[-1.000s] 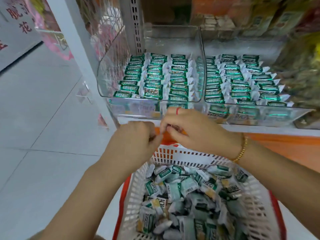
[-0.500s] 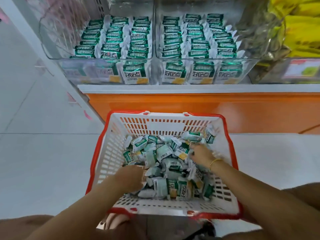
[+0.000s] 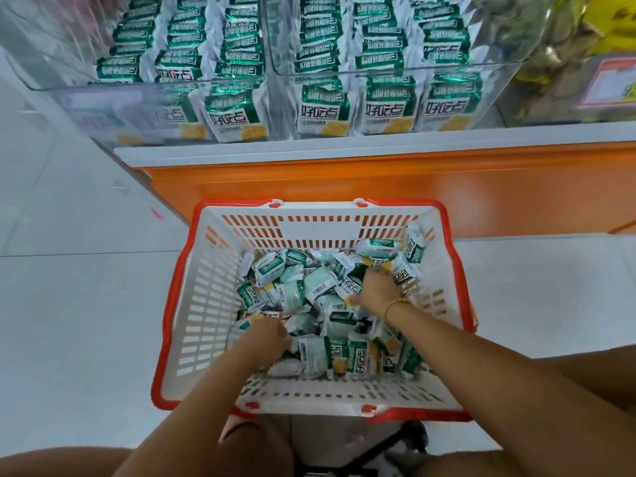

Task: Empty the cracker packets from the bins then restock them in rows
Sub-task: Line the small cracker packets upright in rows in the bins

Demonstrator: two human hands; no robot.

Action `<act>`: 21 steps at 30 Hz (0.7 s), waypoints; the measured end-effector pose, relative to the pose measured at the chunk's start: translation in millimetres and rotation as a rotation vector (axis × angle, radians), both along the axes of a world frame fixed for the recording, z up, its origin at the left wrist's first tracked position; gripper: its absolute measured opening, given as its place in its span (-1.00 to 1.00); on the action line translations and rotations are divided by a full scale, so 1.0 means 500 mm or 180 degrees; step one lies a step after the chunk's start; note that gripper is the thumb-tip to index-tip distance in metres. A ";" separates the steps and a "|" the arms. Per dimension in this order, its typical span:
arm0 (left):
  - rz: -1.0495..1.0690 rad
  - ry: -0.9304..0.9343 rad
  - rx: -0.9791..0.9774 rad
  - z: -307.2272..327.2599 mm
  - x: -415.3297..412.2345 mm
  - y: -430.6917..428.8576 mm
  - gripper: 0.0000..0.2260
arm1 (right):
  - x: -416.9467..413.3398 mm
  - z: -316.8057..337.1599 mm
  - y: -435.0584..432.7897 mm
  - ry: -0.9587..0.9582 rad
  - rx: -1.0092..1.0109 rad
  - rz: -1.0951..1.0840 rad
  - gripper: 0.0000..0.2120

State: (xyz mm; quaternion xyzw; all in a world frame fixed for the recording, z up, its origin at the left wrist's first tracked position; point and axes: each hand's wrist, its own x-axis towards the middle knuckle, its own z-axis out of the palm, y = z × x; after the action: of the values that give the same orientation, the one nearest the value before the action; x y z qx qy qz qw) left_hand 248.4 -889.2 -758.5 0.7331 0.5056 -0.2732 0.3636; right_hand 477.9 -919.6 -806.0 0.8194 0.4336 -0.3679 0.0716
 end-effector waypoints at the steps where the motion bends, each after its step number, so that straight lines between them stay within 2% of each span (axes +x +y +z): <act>1: 0.0166 -0.0169 0.0020 -0.003 0.007 0.004 -0.84 | -0.003 0.006 0.005 0.0187 0.0053 -0.0094 -0.14; 3: 0.0673 -0.0627 -0.0023 -0.015 0.022 0.014 -0.82 | 0.000 0.015 0.014 0.0511 0.0148 -0.0080 -0.20; 6: 0.1629 -0.1333 -0.0429 -0.016 0.056 0.018 -0.51 | 0.009 0.053 0.024 0.0944 0.0138 0.0325 -0.45; 8: 0.2030 -0.1545 -0.0749 -0.018 0.079 0.017 -0.42 | 0.017 0.101 0.032 0.1424 -0.0001 0.0546 -0.48; 11: 0.2619 -0.1855 -0.1363 -0.023 0.098 0.019 -0.65 | 0.033 0.145 0.047 0.1904 0.0021 0.0413 -0.65; 12: 0.2742 -0.1943 -0.1474 -0.022 0.101 0.021 -0.74 | 0.037 0.148 0.053 0.1664 0.0150 0.0478 -0.70; 13: 0.2823 -0.1951 -0.1482 -0.020 0.102 0.023 -0.79 | 0.041 0.149 0.058 0.1155 0.0312 0.0649 -0.73; 15: 0.3059 -0.1948 -0.1443 -0.020 0.097 0.034 -0.83 | 0.045 0.149 0.060 -0.0329 0.0482 0.1055 -0.86; 16: 0.3188 -0.1966 -0.1430 -0.022 0.092 0.040 -0.80 | 0.044 0.150 0.056 -0.0849 0.0445 0.1151 -0.79; 18: 0.3415 -0.2028 -0.1428 -0.024 0.082 0.051 -0.60 | 0.048 0.131 0.045 -0.1307 0.0123 0.1327 -0.64; 20: 0.3626 -0.2143 -0.1479 -0.022 0.073 0.057 -0.43 | 0.051 0.110 0.035 -0.1458 -0.0170 0.1472 -0.63; 21: 0.3716 -0.2204 -0.1510 -0.021 0.069 0.058 -0.40 | 0.052 0.098 0.031 -0.1516 -0.0248 0.1491 -0.62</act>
State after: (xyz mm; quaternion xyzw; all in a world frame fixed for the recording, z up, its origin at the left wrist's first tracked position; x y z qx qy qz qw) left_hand 282.7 -859.9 -769.1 0.2890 0.5979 0.1115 0.7393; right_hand 503.8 -903.9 -756.8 0.7571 0.5668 -0.1561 0.2848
